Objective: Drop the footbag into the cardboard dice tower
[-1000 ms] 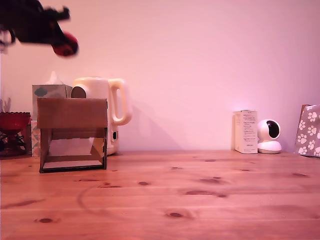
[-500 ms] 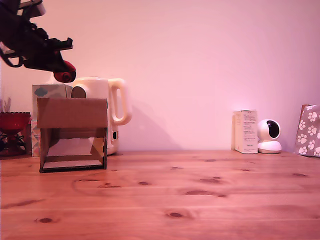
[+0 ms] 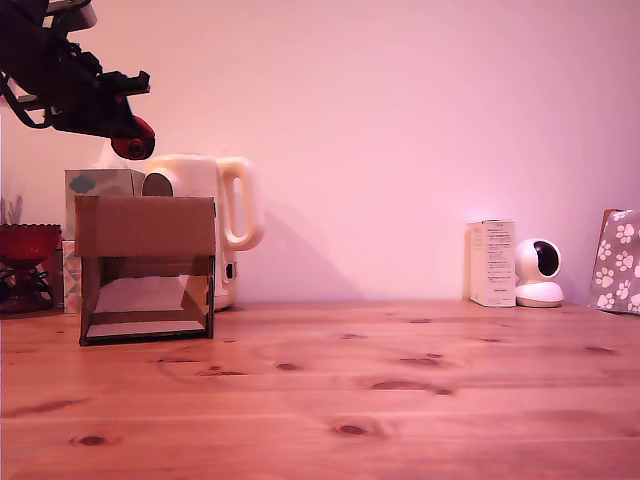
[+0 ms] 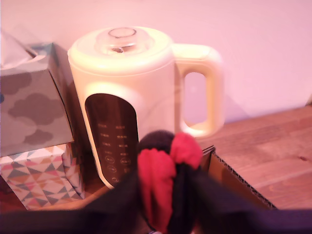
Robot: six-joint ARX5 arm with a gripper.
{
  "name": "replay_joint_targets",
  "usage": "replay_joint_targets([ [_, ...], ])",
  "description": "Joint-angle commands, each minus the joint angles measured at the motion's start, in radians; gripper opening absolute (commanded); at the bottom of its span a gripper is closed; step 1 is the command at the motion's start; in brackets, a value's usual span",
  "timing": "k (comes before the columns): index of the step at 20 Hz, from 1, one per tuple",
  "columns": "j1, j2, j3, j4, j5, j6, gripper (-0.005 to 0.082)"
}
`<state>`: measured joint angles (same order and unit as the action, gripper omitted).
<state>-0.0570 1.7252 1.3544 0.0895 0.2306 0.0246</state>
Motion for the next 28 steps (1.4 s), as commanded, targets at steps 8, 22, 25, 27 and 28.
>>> replay_joint_targets([
  [8,0.002,0.006,0.011,-0.039,0.017,0.01,0.0519],
  [22,-0.107,-0.073,0.006,-0.445,0.106,0.002,-0.0024],
  [25,-0.143,-0.112,-0.048,-0.42,0.106,0.002,-0.0024],
  [27,-0.154,-0.16,-0.118,-0.387,0.106,0.002,-0.0024],
  [28,-0.155,-0.184,-0.158,-0.367,0.106,0.002,-0.0024],
])
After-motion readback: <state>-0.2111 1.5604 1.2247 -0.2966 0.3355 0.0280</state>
